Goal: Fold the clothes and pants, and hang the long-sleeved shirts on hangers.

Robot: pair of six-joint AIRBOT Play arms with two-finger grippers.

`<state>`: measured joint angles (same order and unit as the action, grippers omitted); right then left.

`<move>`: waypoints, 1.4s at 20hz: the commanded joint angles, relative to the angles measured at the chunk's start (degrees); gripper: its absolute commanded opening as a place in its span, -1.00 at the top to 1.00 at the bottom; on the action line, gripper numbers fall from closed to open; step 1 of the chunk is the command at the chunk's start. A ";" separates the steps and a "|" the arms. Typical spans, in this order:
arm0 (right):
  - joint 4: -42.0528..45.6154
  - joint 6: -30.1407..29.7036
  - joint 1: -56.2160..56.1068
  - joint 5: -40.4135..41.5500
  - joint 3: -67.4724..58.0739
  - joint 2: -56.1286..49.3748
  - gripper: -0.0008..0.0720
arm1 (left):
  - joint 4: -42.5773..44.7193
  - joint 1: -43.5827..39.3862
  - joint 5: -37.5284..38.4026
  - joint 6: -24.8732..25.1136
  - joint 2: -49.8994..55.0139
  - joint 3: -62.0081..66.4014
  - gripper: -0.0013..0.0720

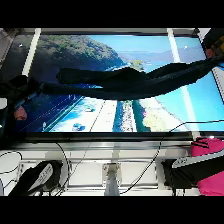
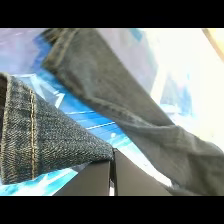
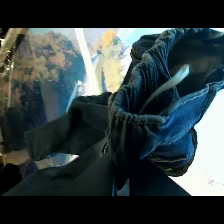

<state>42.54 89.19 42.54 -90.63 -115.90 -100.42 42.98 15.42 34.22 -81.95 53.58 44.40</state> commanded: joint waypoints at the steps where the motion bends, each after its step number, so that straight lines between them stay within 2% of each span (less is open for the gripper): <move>1: 7.82 0.35 0.70 -4.26 1.57 0.04 0.86 | 3.93 -0.96 5.16 3.13 1.55 2.29 0.94; 3: 8.96 0.33 2.29 -7.19 4.35 0.07 0.86 | 9.88 -0.31 10.67 3.06 1.42 1.62 0.94; 6: 13.25 0.33 4.87 -9.55 11.89 1.75 0.86 | 14.45 1.86 14.01 2.71 0.15 -3.23 0.94; 9: 17.64 -0.35 6.78 -9.84 22.18 5.07 0.86 | 15.02 2.64 14.78 4.96 -1.73 -10.25 0.94; 12: 26.62 -0.22 6.82 -9.22 30.49 8.33 0.87 | 15.17 2.19 14.91 6.47 -2.60 -15.69 0.94; 18: 37.48 1.51 11.63 -8.72 41.35 12.39 0.87 | 25.62 2.29 16.65 7.45 -2.75 -19.06 0.94; 25: 38.69 2.73 15.02 -4.28 44.48 12.41 0.86 | 31.82 2.29 15.82 7.52 -2.73 -19.04 0.94; 28: 38.58 2.73 14.93 -2.84 44.46 12.41 0.80 | 33.09 2.29 14.62 9.57 -2.73 -19.04 0.93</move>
<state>80.66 91.74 57.19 -95.77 -71.83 -88.09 73.45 17.65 49.98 -73.63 50.89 25.41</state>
